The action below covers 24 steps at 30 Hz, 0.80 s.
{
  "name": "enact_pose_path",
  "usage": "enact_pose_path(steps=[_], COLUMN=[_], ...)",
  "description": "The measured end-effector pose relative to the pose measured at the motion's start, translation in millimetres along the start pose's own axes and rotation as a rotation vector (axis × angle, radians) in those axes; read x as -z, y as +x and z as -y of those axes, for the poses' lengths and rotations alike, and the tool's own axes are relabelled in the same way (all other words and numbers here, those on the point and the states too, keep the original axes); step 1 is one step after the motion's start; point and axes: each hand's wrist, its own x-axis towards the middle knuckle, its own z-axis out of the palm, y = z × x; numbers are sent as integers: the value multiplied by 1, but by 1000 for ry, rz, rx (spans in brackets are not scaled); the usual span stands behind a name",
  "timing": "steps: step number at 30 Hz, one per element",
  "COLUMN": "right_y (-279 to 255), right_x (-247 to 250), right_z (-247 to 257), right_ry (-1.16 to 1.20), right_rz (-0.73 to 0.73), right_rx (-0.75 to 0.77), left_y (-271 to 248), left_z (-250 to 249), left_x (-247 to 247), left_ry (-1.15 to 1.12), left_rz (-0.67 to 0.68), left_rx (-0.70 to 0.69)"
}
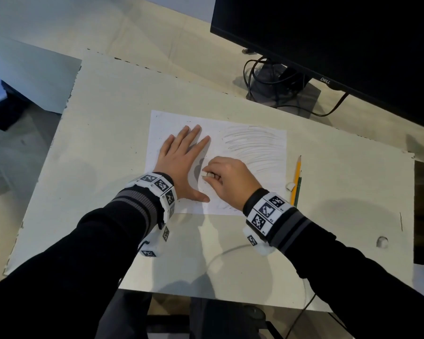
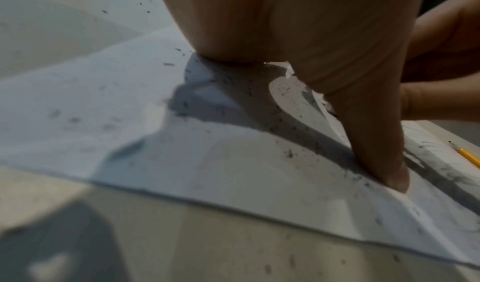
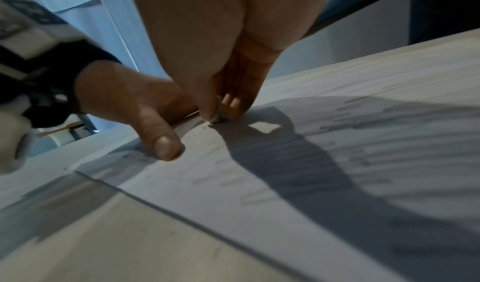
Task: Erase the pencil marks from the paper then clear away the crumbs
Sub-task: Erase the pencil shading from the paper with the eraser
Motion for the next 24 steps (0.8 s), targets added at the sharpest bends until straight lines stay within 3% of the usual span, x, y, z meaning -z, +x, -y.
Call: enact_pose_path(steps=[2, 6, 10, 15, 19, 24], right_y=[6, 15, 7, 22, 6, 20], right_x=[7, 9, 6, 13, 3, 20], right_z=[-7, -17, -5, -18, -6, -34], right_ry=[-7, 19, 38, -23, 8, 31], right_rz=[-17, -213, -61, -179, -25, -267], right_rx=[-35, -186, -69, -134, 11, -175], left_y=[0, 0, 0, 1, 1, 1], left_z=[0, -1, -1, 0, 0, 0], left_x=[0, -1, -2, -2, -1, -1], left_ry=[-5, 26, 23, 23, 47, 46], left_rz=[2, 6, 11, 9, 18, 21], left_rx=[6, 10, 4, 7, 3, 13])
